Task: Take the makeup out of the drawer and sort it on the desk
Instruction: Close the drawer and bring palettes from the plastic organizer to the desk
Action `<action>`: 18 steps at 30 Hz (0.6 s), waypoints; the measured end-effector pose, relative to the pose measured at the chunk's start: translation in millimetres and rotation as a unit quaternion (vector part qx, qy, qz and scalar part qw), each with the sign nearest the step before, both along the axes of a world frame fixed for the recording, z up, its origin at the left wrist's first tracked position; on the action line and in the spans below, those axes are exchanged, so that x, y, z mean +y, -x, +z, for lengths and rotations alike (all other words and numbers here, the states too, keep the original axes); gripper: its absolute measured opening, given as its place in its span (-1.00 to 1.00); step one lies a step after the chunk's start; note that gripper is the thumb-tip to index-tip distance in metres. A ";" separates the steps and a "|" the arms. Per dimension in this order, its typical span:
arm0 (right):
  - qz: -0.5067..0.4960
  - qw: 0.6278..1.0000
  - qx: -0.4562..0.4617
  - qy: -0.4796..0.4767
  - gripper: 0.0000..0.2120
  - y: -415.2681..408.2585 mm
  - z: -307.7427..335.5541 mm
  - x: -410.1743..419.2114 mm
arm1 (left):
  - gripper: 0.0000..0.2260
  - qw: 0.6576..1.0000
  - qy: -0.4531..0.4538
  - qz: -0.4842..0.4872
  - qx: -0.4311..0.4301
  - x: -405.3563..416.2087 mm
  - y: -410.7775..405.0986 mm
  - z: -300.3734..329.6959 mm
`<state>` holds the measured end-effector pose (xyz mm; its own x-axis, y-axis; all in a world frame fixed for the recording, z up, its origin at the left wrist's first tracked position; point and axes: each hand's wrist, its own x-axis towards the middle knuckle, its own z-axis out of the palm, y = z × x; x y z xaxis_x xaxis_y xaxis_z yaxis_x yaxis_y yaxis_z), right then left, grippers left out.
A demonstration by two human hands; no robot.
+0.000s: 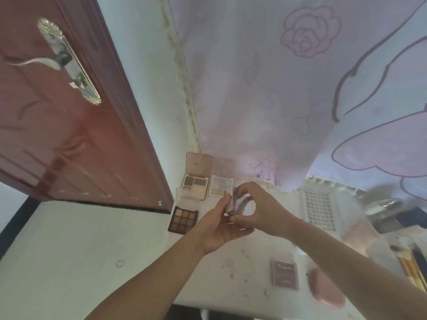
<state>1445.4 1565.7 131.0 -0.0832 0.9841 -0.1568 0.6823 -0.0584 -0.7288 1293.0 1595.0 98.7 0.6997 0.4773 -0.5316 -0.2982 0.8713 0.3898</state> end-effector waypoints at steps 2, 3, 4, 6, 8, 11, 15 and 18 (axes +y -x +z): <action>0.002 1.000 0.013 0.002 -0.56 6.9 3.6 0.5 | -0.54 1.000 -0.013 -0.006 0.015 0.5 9.9 1.0; 0.005 1.000 0.020 0.003 -0.57 10.4 5.8 0.6 | -0.53 1.000 -0.017 -0.007 0.021 0.8 13.7 0.7; 0.008 1.000 0.029 0.005 -0.57 14.1 7.8 0.9 | -0.52 0.999 -0.020 -0.008 0.025 0.6 17.2 0.4; 0.013 0.999 0.044 0.007 -0.58 20.7 10.6 1.8 | -0.51 0.999 -0.022 -0.010 0.034 0.6 24.1 -0.4; 0.017 0.999 0.045 0.009 -0.61 26.8 12.7 2.7 | -0.53 0.999 -0.023 -0.021 0.031 0.4 30.5 -0.1; 0.025 0.999 0.041 0.012 -0.62 34.8 16.1 4.0 | -0.53 0.999 -0.027 -0.034 0.029 0.1 39.2 0.2; 0.041 0.999 0.010 0.023 -0.65 48.6 22.8 9.0 | -0.57 0.997 -0.047 -0.040 0.048 2.9 49.2 5.9; 0.038 0.999 0.008 0.018 -0.70 61.9 28.8 12.7 | -0.57 0.996 -0.057 -0.039 0.063 3.5 58.9 8.4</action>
<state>1383.4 1578.4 159.7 -0.1598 0.9687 -0.1900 0.6740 -0.0335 -0.7379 1234.1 1598.4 107.1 0.6682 0.4869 -0.5625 -0.1750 0.8378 0.5173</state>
